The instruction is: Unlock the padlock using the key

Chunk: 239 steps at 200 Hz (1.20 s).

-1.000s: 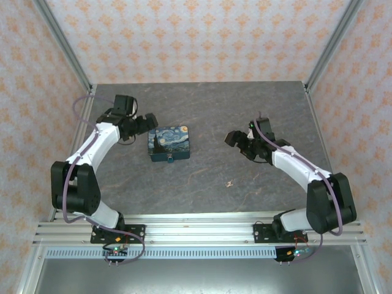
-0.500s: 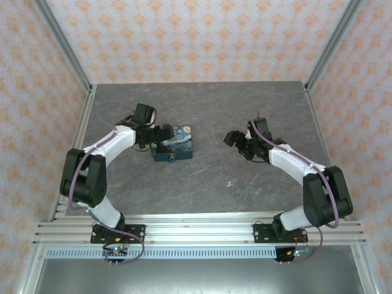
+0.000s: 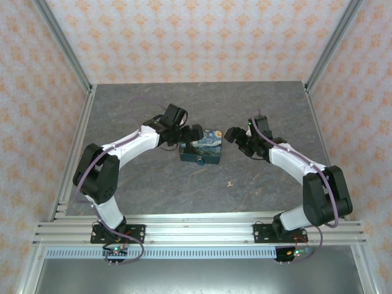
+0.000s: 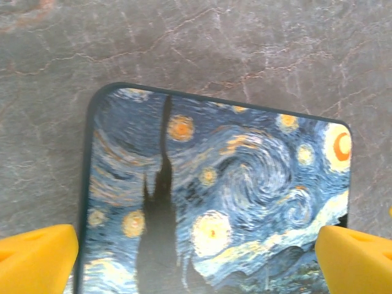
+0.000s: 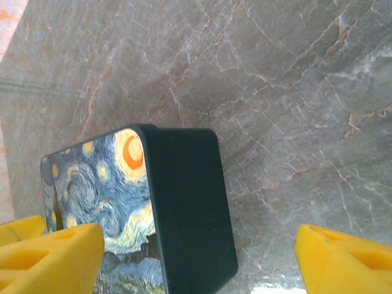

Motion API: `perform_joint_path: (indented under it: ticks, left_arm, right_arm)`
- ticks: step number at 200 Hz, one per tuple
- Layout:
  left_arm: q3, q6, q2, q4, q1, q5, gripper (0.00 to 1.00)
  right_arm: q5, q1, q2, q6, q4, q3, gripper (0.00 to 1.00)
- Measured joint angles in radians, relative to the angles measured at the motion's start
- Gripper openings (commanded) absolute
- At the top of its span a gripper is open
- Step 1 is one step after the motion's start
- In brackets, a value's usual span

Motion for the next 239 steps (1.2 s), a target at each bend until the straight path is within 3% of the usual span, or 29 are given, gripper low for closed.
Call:
perform_joint_path:
  ticks: [62,147,239]
  left_arm:
    - [-0.021,-0.039,-0.013,0.013,-0.042,-0.092,1.00]
    - [-0.119,-0.080,-0.183,0.004,0.050,-0.209,1.00]
    - [-0.271,-0.192,-0.266,-0.031,0.051,-0.283,1.00]
  right_arm:
    - [-0.055,-0.003,0.084,0.077,0.098,-0.002,0.80]
    - [-0.115,0.028,0.211,0.243,0.266,0.002,0.78]
    - [-0.137,0.059,0.322,0.359,0.366,0.108,0.77]
